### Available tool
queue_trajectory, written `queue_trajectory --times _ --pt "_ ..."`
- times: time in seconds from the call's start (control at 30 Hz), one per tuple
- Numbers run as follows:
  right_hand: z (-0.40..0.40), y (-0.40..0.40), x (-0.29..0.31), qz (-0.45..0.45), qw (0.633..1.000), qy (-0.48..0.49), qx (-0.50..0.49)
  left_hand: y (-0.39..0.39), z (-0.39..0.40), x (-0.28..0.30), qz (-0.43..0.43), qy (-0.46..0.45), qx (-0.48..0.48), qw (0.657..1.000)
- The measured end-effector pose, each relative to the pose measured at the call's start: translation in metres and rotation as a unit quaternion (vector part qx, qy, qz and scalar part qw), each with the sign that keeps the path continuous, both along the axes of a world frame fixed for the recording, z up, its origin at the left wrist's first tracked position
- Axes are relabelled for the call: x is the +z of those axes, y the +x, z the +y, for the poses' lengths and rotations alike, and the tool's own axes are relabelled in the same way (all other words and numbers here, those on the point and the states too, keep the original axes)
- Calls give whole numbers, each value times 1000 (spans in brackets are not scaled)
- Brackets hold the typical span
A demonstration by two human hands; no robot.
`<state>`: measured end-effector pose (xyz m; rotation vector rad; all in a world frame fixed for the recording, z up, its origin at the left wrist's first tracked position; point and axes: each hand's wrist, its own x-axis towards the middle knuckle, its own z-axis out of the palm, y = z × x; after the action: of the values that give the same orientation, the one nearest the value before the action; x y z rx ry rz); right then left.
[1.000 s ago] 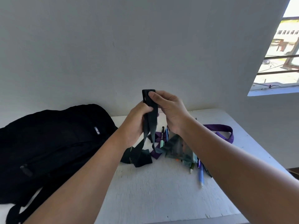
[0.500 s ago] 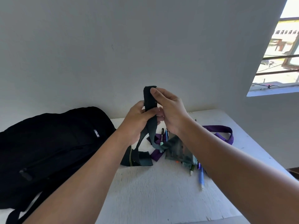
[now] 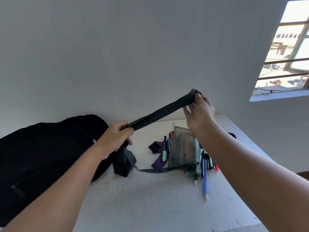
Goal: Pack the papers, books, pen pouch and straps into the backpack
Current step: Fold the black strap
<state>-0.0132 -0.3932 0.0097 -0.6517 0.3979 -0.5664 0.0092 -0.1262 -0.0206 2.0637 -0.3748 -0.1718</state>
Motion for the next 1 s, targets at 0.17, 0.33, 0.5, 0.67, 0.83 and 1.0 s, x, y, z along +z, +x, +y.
queue_trajectory --times 0.17,0.33,0.5,0.67,0.83,1.0 --pt "-28 0 -18 17 998 36 -48 2 14 57 -37 248 -81 965" --pt "-43 -4 -40 49 995 52 -64 -3 13 82 -49 424 -58 902" --pt "-45 -8 -62 58 995 63 -45 6 16 76 -188 265 30 945" --pt "-51 -11 -67 59 994 73 -52 2 10 52 37 569 -141 809" --pt "-67 -20 -75 89 991 60 -75 9 14 29 -11 273 -57 960" --pt "-75 -29 -90 185 982 24 -33 10 11 23 -22 150 -34 988"
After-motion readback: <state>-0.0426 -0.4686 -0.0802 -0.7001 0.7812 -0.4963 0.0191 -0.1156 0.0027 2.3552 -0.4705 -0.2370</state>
